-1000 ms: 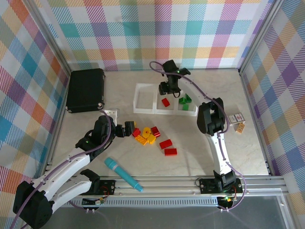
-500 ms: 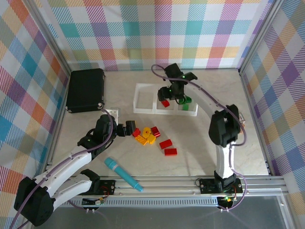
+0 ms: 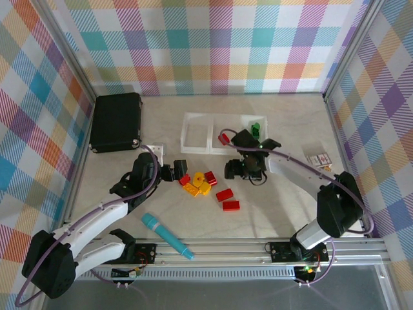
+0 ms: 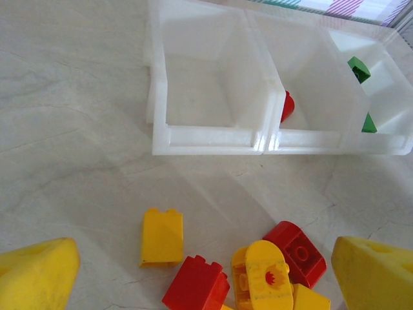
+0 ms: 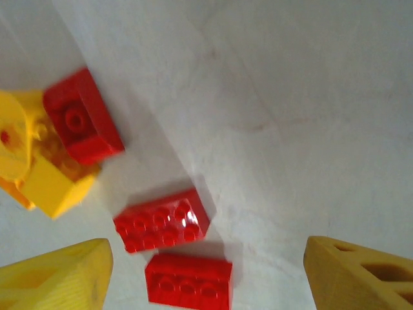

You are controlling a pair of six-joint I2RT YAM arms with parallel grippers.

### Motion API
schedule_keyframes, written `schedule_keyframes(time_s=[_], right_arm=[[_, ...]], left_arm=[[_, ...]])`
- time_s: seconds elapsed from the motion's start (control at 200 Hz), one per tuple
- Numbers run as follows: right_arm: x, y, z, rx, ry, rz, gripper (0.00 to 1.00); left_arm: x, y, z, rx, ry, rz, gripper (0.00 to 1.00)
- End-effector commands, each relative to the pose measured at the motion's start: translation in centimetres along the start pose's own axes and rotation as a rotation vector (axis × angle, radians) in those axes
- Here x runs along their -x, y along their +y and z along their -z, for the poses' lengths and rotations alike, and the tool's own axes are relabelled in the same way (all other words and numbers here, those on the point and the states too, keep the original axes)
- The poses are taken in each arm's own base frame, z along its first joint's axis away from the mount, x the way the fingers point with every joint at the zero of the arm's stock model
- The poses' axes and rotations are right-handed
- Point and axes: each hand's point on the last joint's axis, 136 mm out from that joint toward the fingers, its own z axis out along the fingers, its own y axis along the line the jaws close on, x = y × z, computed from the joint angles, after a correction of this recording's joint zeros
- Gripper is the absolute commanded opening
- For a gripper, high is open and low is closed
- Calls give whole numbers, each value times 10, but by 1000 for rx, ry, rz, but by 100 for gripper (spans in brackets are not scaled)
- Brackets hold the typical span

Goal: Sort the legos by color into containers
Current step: Pick up the lego from the bottom-center of the table.

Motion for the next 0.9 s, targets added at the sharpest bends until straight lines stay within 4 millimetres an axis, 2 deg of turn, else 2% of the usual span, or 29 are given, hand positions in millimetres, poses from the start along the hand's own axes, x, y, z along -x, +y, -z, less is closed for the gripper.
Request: schedule_keyframes(time_s=[0.0,0.14,0.295,0.39,0.47,0.555,0.61,0.71,0.895], right_arm=[[-16,20,6,91,-19,117,78],[-43,35,16,112,8,498,77],[-55,41,32,99,-30,929,77],[-63,38,34,112,-35,1102,79],[-70,31,30,112,-37,1211,82],[-88,18,21,130,0,1315,83],[-88,9,12,92,-3,1342,82],[-91,-2,-2,57,15,1374,81],[-92,4,-14,92,-64,1443,81]], left_arm=[[0,-7,-1,-38,-15,10,99],[-2,-6,-1,-38,-21,1,100],[0,-4,5,-34,-35,1,100],[2,2,11,-5,-55,5,100],[0,19,18,79,-66,14,99],[-3,37,26,168,-85,18,100],[-5,46,31,203,-99,25,99],[-9,52,38,214,-126,43,100],[-12,46,44,141,-169,73,99]])
